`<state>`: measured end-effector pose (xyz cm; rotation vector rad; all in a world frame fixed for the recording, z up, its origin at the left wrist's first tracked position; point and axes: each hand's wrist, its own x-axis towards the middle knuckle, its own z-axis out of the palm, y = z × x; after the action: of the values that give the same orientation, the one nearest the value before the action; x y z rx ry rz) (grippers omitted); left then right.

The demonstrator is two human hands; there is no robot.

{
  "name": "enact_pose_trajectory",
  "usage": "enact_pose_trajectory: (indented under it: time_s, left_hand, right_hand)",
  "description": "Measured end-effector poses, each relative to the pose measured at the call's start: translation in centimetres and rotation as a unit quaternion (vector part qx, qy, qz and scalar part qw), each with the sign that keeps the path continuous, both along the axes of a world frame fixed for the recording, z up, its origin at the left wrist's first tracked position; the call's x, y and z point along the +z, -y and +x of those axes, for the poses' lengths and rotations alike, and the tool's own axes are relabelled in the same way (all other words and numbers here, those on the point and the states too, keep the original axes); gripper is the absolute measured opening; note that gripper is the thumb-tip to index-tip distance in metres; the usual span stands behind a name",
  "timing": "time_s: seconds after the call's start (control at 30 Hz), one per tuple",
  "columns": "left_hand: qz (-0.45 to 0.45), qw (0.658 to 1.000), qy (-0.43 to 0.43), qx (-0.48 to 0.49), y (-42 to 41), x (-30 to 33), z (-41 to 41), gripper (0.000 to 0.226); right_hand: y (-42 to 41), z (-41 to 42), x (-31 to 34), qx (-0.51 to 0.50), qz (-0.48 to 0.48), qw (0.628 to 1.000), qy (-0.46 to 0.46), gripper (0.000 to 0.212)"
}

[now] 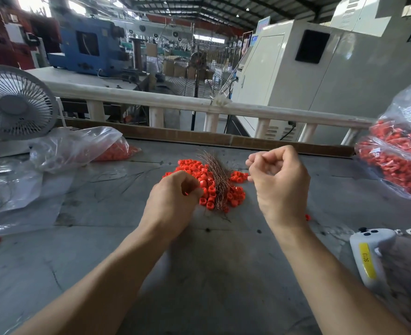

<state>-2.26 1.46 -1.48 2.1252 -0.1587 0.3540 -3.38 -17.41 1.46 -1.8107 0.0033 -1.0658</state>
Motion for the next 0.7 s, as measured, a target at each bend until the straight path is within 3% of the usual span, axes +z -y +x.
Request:
enact_pose_trajectory:
  time_s: [0.07, 0.17, 0.3, 0.47, 0.7]
  left_hand:
    - [-0.119, 0.992, -0.030, -0.031, 0.0, 0.5, -0.1, 0.009]
    - [-0.284, 0.949, -0.078, -0.109, -0.1, 1.2, -0.4, 0.013]
    - [-0.404, 0.891, -0.109, -0.177, 0.0, 1.5, -0.5, 0.017]
    - [-0.469, 0.851, -0.120, -0.202, 0.0, 1.4, -0.2, 0.020]
    - [-0.457, 0.859, -0.111, -0.202, 0.1, 1.4, -0.4, 0.020]
  right_hand:
    - [0.1, -0.4, 0.3, 0.000, -0.012, 0.999, 0.043, 0.014]
    - [-0.1, -1.1, 0.7, 0.011, -0.017, 0.996, 0.085, 0.011]
    - [-0.7, -1.7, 1.2, 0.068, -0.005, 0.996, 0.057, 0.007]
    - [-1.7, -1.7, 0.6, 0.144, -0.008, 0.988, -0.047, 0.013]
    - [-2.7, -2.0, 0.0, 0.193, -0.072, 0.973, -0.101, 0.012]
